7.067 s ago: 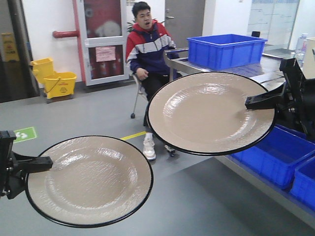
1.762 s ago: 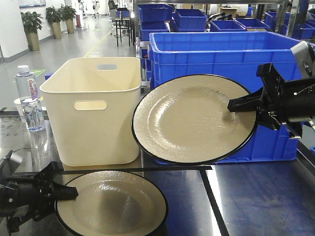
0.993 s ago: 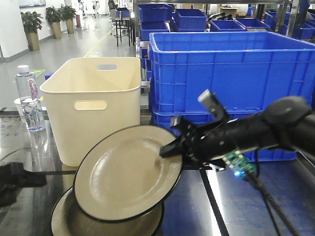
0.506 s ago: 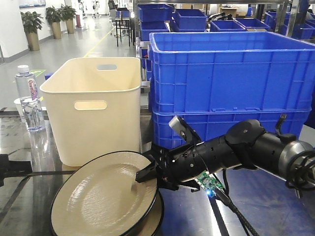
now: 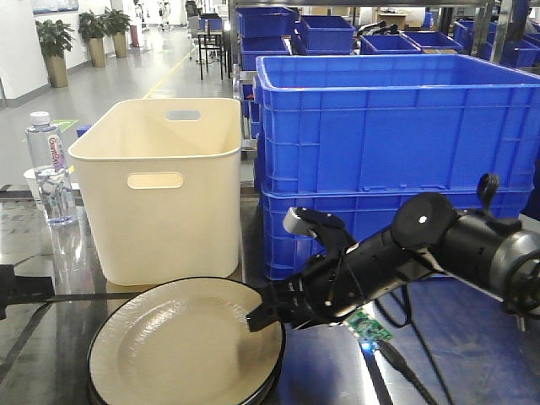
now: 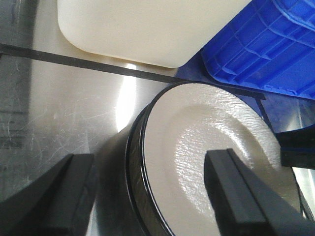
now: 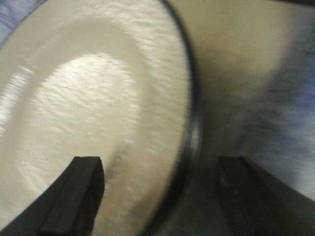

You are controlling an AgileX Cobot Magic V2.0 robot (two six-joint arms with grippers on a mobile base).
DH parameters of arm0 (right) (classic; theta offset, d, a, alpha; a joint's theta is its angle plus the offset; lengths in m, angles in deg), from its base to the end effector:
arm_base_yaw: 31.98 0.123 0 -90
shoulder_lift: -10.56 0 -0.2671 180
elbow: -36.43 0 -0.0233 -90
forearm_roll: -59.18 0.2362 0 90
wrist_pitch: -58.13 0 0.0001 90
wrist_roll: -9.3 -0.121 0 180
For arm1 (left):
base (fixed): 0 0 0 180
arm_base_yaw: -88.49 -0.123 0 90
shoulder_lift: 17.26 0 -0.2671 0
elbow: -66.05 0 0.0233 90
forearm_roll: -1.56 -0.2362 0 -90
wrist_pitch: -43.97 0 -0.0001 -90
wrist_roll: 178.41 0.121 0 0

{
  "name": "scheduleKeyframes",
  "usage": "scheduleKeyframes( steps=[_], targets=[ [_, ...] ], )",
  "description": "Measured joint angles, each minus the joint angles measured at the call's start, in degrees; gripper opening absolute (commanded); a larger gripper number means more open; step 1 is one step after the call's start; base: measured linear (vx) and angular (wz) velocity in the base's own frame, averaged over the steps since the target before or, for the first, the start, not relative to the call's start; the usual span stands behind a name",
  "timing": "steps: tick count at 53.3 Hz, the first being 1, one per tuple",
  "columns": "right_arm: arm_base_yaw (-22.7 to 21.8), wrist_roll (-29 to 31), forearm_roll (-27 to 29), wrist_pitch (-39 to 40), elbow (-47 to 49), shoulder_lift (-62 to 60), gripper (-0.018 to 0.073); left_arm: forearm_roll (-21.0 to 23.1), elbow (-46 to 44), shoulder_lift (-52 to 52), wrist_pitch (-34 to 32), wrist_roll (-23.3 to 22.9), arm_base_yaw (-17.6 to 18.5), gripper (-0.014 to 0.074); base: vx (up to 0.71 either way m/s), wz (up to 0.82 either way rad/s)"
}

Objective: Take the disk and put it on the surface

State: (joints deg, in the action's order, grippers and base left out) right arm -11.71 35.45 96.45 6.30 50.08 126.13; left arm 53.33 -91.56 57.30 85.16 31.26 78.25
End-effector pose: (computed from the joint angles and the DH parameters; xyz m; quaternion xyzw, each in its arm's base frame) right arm 0.3634 0.1956 0.2484 -0.2394 0.9014 0.2781 0.2297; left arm 0.2577 -0.0171 0.3150 -0.0594 0.8627 -0.2530 0.4338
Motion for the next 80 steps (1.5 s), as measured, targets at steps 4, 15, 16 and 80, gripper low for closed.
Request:
scheduleKeyframes(
  steps=[4,15,16,80],
  targets=[
    [-0.1,-0.1,-4.3,-0.3,0.7,-1.4,0.0551,-0.1,0.0,0.0,0.0,0.0,0.0,0.0553,0.00,0.00],
    [-0.1,-1.5,-9.5,-1.4,1.1,-6.0,0.0551,-0.4,0.0,0.0,0.0,0.0,0.0,0.0489,0.00,0.00],
    [-0.1,-1.5,-9.6,-1.5,1.1,-6.3,0.0551,-0.4,0.0,0.0,0.0,0.0,0.0,0.0465,0.00,0.00],
    [-0.1,-1.7,-9.9,-2.5,1.1,-7.1,0.0551,-7.1,4.5,-6.7,-0.3,1.6,1.1,-0.0008,0.00,0.00]
  ],
)
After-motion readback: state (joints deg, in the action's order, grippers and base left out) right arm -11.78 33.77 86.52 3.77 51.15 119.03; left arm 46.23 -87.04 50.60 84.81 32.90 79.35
